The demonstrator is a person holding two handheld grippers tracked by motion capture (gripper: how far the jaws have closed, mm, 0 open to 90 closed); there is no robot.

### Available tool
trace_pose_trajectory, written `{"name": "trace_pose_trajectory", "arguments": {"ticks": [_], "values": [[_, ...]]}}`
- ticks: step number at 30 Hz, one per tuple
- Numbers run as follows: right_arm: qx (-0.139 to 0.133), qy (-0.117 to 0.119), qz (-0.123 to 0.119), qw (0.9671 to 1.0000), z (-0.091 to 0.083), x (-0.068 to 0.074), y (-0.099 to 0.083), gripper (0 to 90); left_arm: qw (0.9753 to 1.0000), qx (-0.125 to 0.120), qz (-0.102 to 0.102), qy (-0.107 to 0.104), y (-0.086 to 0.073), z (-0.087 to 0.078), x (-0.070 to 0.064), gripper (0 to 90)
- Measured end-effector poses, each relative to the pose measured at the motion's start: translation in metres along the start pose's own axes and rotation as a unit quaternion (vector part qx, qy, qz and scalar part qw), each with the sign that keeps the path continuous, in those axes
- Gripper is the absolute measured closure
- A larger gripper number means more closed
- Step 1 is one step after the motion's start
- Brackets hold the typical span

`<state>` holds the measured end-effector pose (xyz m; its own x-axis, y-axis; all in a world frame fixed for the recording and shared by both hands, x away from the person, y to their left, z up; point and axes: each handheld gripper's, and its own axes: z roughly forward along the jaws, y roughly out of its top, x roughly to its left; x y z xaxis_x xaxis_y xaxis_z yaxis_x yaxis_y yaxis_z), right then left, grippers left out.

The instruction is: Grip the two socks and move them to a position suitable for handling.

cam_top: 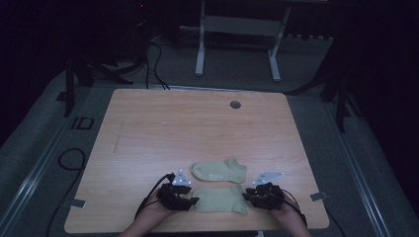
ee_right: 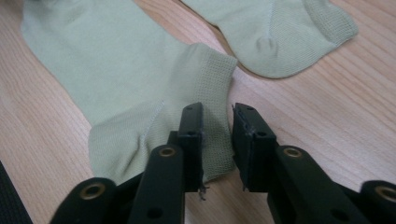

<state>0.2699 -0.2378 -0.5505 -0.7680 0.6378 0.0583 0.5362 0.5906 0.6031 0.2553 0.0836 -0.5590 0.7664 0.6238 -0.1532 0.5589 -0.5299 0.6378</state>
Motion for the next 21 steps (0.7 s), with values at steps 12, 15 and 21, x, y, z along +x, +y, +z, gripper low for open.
{"name": "trace_pose_trajectory", "arguments": {"ticks": [12,15,21], "values": [[-0.001,-0.001,0.001,1.0000,0.001,0.005,-0.001,86.2,0.9999,-0.011,0.005,-0.011,-0.003,0.003,-0.007,84.2],[0.000,-0.006,0.002,1.0000,-0.002,0.006,0.000,86.6,0.9997,-0.014,-0.002,-0.017,-0.003,0.002,-0.007,85.7],[-0.024,-0.006,0.000,0.9997,-0.015,0.006,0.007,86.7,0.9993,-0.026,-0.003,-0.025,0.002,-0.008,-0.004,86.1]]}}
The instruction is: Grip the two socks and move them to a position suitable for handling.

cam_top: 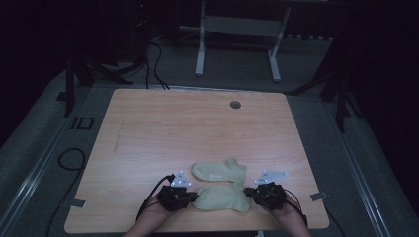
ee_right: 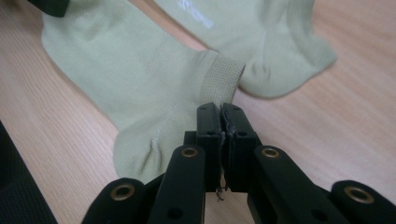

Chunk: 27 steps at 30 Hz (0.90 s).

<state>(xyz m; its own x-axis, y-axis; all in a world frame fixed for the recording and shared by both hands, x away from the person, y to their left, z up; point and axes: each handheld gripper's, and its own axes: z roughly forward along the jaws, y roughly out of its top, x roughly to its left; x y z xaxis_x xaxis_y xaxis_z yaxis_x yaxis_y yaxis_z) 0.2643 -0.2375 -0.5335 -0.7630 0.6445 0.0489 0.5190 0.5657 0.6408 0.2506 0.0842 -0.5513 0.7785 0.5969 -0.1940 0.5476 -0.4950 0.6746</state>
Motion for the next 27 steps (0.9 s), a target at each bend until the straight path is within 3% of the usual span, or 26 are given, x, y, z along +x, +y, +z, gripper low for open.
{"name": "trace_pose_trajectory", "arguments": {"ticks": [7,13,20,27], "values": [[-0.031,0.007,0.003,0.9995,-0.012,-0.007,0.018,86.7,0.9996,-0.019,0.005,0.019,0.016,-0.014,0.006,86.2],[-0.041,-0.011,-0.012,0.9990,-0.017,-0.016,0.040,86.7,0.9987,-0.032,0.008,0.037,0.035,-0.024,0.015,86.1],[-0.051,-0.028,-0.012,0.9982,-0.017,-0.032,0.067,86.6,0.9968,-0.042,0.018,0.066,0.059,-0.033,0.026,86.1],[-0.031,-0.027,-0.001,0.9991,0.002,-0.045,0.072,86.6,0.9975,-0.019,-0.001,0.069,0.062,-0.016,0.046,86.0]]}}
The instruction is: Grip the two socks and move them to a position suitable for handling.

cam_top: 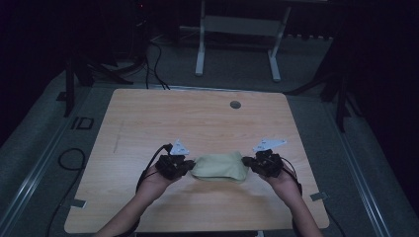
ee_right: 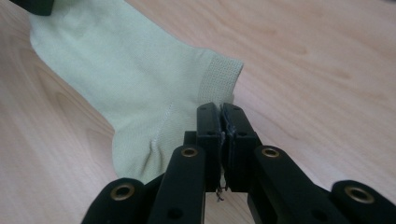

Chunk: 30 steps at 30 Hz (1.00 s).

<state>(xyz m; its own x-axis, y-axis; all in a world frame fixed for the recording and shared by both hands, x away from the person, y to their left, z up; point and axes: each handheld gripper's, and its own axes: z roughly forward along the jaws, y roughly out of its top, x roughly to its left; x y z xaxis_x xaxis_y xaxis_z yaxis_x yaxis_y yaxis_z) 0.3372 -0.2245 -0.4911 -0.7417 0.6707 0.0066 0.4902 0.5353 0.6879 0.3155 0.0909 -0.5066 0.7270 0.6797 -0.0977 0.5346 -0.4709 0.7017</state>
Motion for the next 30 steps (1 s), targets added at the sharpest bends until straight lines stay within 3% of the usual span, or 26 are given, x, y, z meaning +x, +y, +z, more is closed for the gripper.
{"name": "trace_pose_trajectory", "arguments": {"ticks": [5,8,9,16,25,28,30], "values": [[0.027,0.000,0.012,0.9996,0.021,-0.007,-0.008,86.5,0.9997,0.018,-0.015,-0.005,-0.008,0.021,0.008,86.0],[0.038,-0.006,0.011,0.9992,0.028,-0.008,-0.012,86.5,0.9997,0.019,-0.016,-0.003,-0.010,0.025,0.008,85.9],[0.044,-0.007,0.015,0.9989,0.033,-0.010,-0.015,86.5,0.9995,0.027,-0.015,-0.005,-0.012,0.033,0.006,85.8],[0.059,-0.012,0.024,0.9979,0.043,-0.016,-0.025,86.2,0.9991,0.038,-0.017,-0.004,-0.016,0.042,0.009,85.6],[0.055,-0.012,0.028,0.9980,0.047,-0.017,-0.029,85.7,0.9992,0.034,-0.019,0.009,-0.019,0.049,0.011,84.5],[0.057,-0.014,0.026,0.9979,0.047,-0.017,-0.028,85.3,0.9995,0.020,-0.021,0.012,-0.017,0.045,0.011,83.9],[0.057,-0.015,0.027,0.9979,0.047,-0.016,-0.028,85.2,0.9995,0.006,-0.018,0.025,-0.015,0.042,0.010,84.1]]}}
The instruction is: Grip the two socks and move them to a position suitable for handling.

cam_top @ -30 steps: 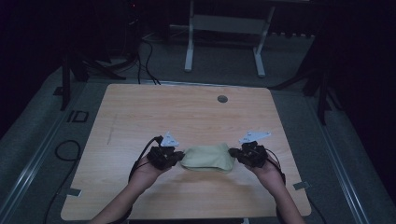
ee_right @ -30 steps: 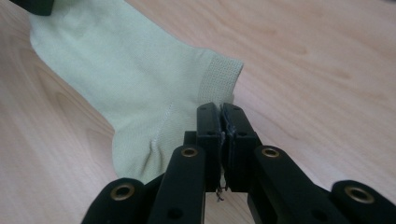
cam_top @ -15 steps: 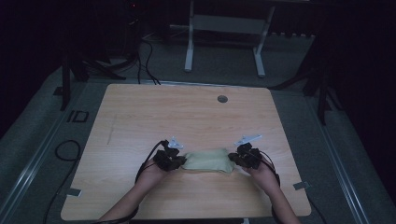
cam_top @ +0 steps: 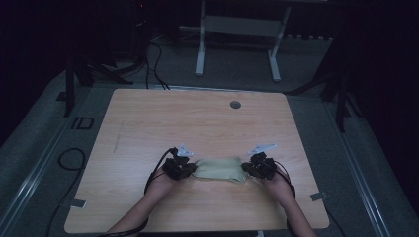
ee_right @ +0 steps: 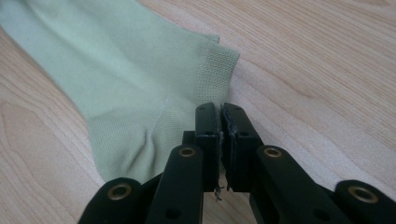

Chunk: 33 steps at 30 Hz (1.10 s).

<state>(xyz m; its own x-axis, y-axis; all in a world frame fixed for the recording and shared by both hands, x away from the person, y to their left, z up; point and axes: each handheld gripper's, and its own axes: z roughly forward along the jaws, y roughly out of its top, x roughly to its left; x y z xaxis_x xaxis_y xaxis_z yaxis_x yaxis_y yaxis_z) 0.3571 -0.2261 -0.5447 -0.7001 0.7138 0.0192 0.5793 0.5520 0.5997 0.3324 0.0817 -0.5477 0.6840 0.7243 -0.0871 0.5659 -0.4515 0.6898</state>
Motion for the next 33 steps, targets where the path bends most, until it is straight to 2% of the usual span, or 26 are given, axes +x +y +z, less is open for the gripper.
{"name": "trace_pose_trajectory", "arguments": {"ticks": [2,5,8,11,15,16,18,19,20,21,22,24,25,26,27,28,30,32,33], "values": [[-0.001,0.002,0.000,1.0000,0.000,0.000,0.000,85.2,0.9999,-0.010,-0.007,0.002,0.002,-0.002,0.001,84.3],[-0.001,0.003,0.001,1.0000,0.001,0.000,0.000,85.2,0.9999,-0.013,-0.007,0.007,0.003,-0.001,0.003,84.3],[-0.001,0.002,-0.001,1.0000,0.001,0.000,0.000,85.2,0.9998,-0.009,-0.006,0.018,0.002,0.003,0.005,83.1],[-0.002,0.003,0.000,1.0000,0.001,0.000,-0.001,85.2,0.9998,0.010,-0.009,0.014,-0.002,0.011,0.008,81.4],[-0.002,0.002,0.000,1.0000,0.001,0.000,-0.001,84.9,0.9998,0.005,-0.020,0.003,-0.004,0.011,0.011,78.0],[-0.001,0.002,0.000,1.0000,0.000,0.001,0.000,83.9,0.9998,0.003,-0.021,0.000,-0.003,0.009,0.010,72.9],[0.000,0.001,-0.001,1.0000,-0.001,0.001,0.001,73.5,0.9998,-0.008,-0.019,-0.001,-0.001,0.004,0.009,60.0],[-0.005,-0.004,-0.002,1.0000,-0.003,0.001,0.002,71.1,0.9997,-0.019,-0.017,0.003,0.001,-0.001,0.008,55.7],[-0.005,-0.004,-0.002,1.0000,-0.003,0.001,0.002,71.1,0.9997,-0.019,-0.017,0.003,0.001,-0.001,0.008,54.1],[-0.024,-0.004,0.001,0.9997,-0.011,0.000,0.005,67.2,0.9986,-0.049,-0.016,0.011,0.005,-0.010,0.006,54.3],[-0.031,-0.006,0.002,0.9995,-0.015,0.000,0.006,68.5,0.9978,-0.064,-0.014,0.011,0.007,-0.014,0.005,55.6],[-0.048,-0.010,-0.003,0.9988,-0.023,0.003,0.010,80.5,0.9967,-0.080,-0.004,0.011,0.011,-0.018,0.002,69.2],[-0.048,-0.010,-0.003,0.9988,-0.023,0.003,0.010,80.5,0.9967,-0.080,-0.004,0.011,0.011,-0.018,0.002,76.6],[-0.054,-0.010,-0.005,0.9984,-0.026,0.006,0.012,84.6,0.9968,-0.080,0.004,0.004,0.014,-0.017,-0.001,76.6],[-0.058,-0.008,-0.014,0.9982,-0.028,0.012,0.016,88.9,0.9978,-0.065,0.010,-0.010,0.017,-0.010,-0.005,86.2],[-0.057,-0.003,-0.015,0.9983,-0.027,0.014,0.017,88.9,0.9980,-0.060,0.014,-0.011,0.018,-0.007,-0.006,87.9],[-0.051,0.001,-0.020,0.9985,-0.021,0.018,0.017,88.6,0.9987,-0.044,0.023,-0.013,0.018,0.003,-0.009,88.0],[-0.038,0.001,-0.023,0.9990,-0.011,0.020,0.016,82.3,0.9992,-0.032,0.022,-0.012,0.017,0.013,-0.009,87.4],[-0.034,-0.001,-0.026,0.9991,-0.008,0.021,0.015,76.9,0.9994,-0.026,0.020,-0.011,0.016,0.018,-0.008,84.2]]}}
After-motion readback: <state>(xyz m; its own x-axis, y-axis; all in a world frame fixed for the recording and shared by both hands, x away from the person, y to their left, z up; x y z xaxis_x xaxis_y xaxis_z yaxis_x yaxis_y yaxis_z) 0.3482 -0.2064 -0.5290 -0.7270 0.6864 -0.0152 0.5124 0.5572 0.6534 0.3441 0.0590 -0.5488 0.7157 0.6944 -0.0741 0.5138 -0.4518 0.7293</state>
